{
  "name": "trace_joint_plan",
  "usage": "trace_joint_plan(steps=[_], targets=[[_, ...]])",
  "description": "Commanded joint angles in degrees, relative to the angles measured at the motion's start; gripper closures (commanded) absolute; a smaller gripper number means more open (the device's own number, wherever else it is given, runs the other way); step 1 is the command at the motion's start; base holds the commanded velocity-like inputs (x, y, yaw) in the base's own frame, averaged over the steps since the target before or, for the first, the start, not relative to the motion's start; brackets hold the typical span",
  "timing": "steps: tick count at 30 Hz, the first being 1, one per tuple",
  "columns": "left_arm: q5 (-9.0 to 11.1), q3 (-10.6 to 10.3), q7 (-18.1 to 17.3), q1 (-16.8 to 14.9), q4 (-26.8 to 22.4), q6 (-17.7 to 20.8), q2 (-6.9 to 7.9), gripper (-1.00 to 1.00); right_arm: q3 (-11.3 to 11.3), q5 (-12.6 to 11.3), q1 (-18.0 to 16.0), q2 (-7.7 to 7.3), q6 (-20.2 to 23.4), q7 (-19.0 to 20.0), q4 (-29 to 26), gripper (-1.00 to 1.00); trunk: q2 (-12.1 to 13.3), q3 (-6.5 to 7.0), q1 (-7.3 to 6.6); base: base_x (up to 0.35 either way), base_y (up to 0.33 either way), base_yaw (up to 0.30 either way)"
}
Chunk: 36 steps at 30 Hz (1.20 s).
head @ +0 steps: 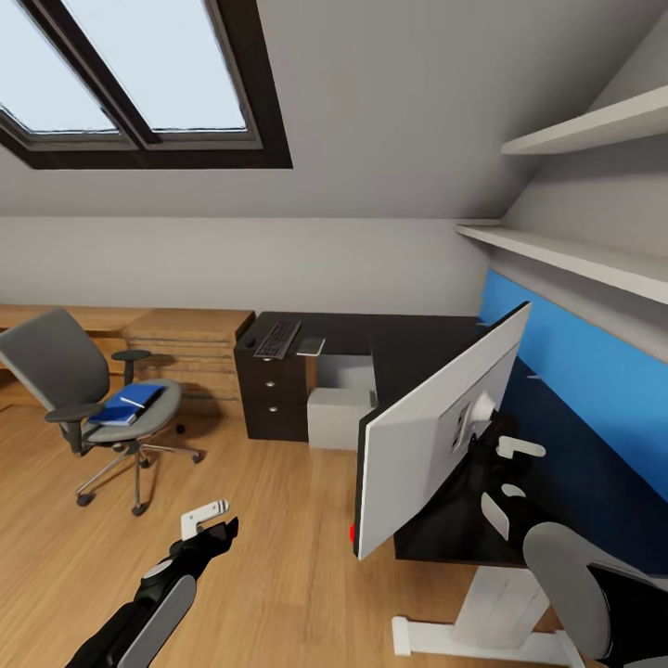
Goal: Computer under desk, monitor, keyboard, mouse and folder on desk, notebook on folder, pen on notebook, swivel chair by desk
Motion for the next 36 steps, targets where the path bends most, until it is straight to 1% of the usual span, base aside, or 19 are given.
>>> trace_joint_plan(steps=[1,4,5,8,12,36], targets=[[0.4,-0.2,0.5,-0.1,-0.1,0.1,0.05,-1.00,0.0,0.7,-0.1,0.02,-0.1,-0.1,0.1,-1.00,-0.1,-0.08,0.02,0.021,0.000,0.000],[0.4,-0.2,0.5,-0.1,-0.1,0.1,0.06,-1.00,0.0,0.7,-0.1,-0.01,0.0,-0.2,0.1,-1.00,-0.1,-0.08,0.02,0.012,0.000,0.000],[0.4,-0.2,0.5,-0.1,-0.1,0.1,0.07,-1.00,0.0,0.7,-0.1,-0.05,0.0,-0.2,0.1,1.00,-0.1,-0.08,0.02,0.006,0.000,0.000],[0.4,-0.2,0.6,-0.1,-0.1,0.1,0.07,-1.00,0.0,0.6,-0.1,-0.88,0.1,-0.2,0.1,1.00,-0.1,-0.08,0.02,0.002,0.000,0.000],[0.4,-0.2,0.6,-0.1,-0.1,0.1,0.07,-1.00,0.0,0.6,-0.1,-1.23,0.2,-0.3,0.1,1.00,-0.1,-0.08,0.02,0.000,0.000,0.000],[0.3,-0.1,0.6,-0.1,-0.1,0.0,0.07,-1.00,-0.1,0.5,-0.1,-1.13,-0.2,-0.3,0.1,1.00,-0.1,-0.08,0.02,0.000,0.000,0.000]])
